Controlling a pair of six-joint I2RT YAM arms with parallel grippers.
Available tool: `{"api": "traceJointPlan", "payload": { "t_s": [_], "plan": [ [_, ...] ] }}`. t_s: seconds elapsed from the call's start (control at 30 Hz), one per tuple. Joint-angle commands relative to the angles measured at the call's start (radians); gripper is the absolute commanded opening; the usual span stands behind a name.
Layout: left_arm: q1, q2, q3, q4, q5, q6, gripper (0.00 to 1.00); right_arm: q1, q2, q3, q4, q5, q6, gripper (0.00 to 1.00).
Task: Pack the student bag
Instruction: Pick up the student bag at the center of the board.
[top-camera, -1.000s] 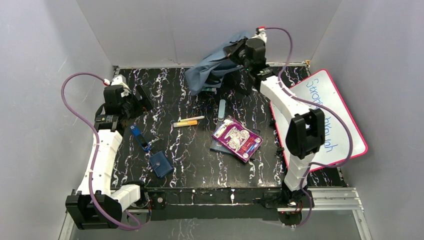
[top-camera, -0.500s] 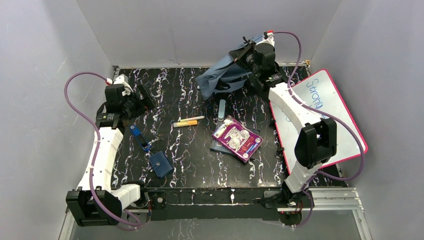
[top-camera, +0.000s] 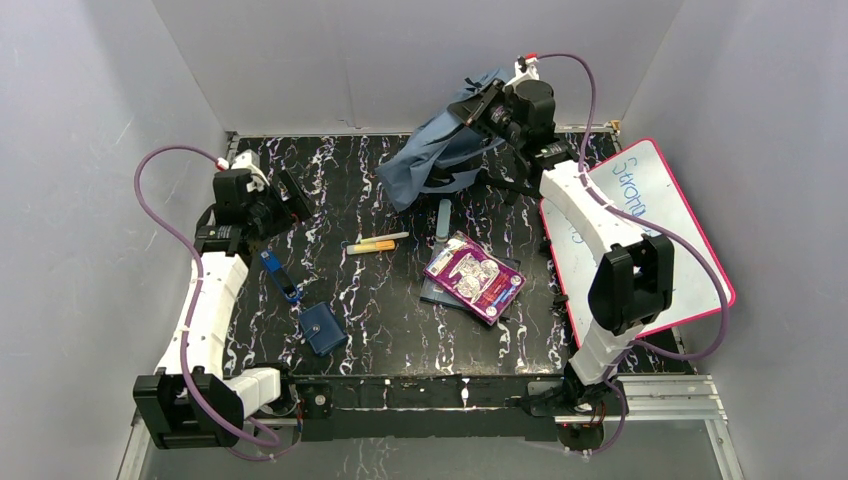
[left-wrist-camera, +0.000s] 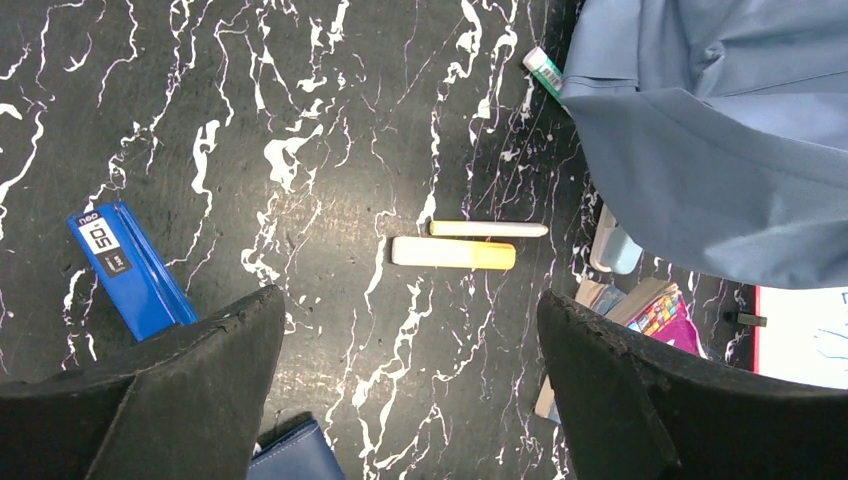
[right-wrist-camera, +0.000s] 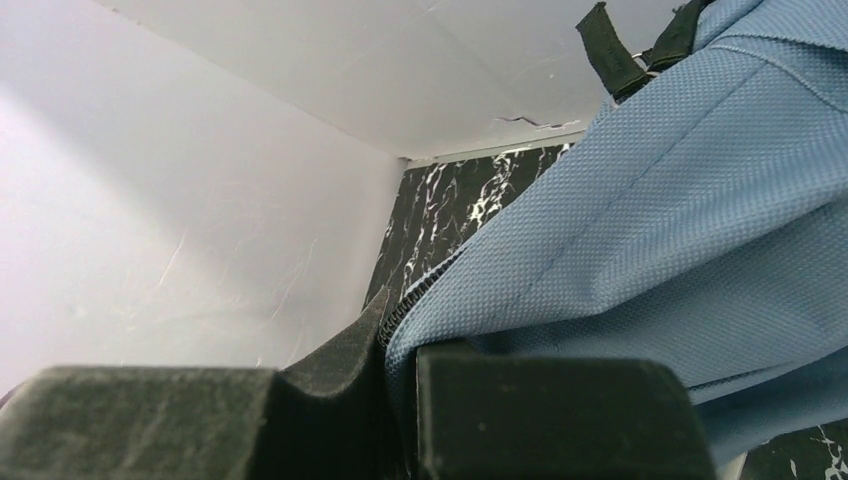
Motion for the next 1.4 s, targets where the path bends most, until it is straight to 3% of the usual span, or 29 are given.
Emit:
{"api": "traceJointPlan", "payload": {
  "t_s": [0.0,0.47,0.8,1.07,1.37],
  "plan": [
    [-0.003,-0.018,-0.018,0.002,0.008,0.005,0.93,-0.012,-0.003,0.1,0.093,-0.15,0.001,0.0],
    [-0.003,0.014,-0.031,0.024,0.017,-0.003,0.93,0.004,-0.107,-0.048,0.062,-0.382,0.081,0.0],
    [-0.004,0.028,-0.023,0.033,0.023,-0.001,0.93,0.003,-0.191,-0.001,0.081,-0.222,0.034,0.0],
    [-0.003,0.028,-0.021,0.033,0.024,0.006,0.93,-0.044,-0.091,0.043,0.231,-0.152,0.15,0.0],
    [-0.003,0.04,-0.027,0.036,0.018,0.013,0.93,-0.071,0.03,0.133,0.202,-0.211,0.158,0.0]
  ]
}}
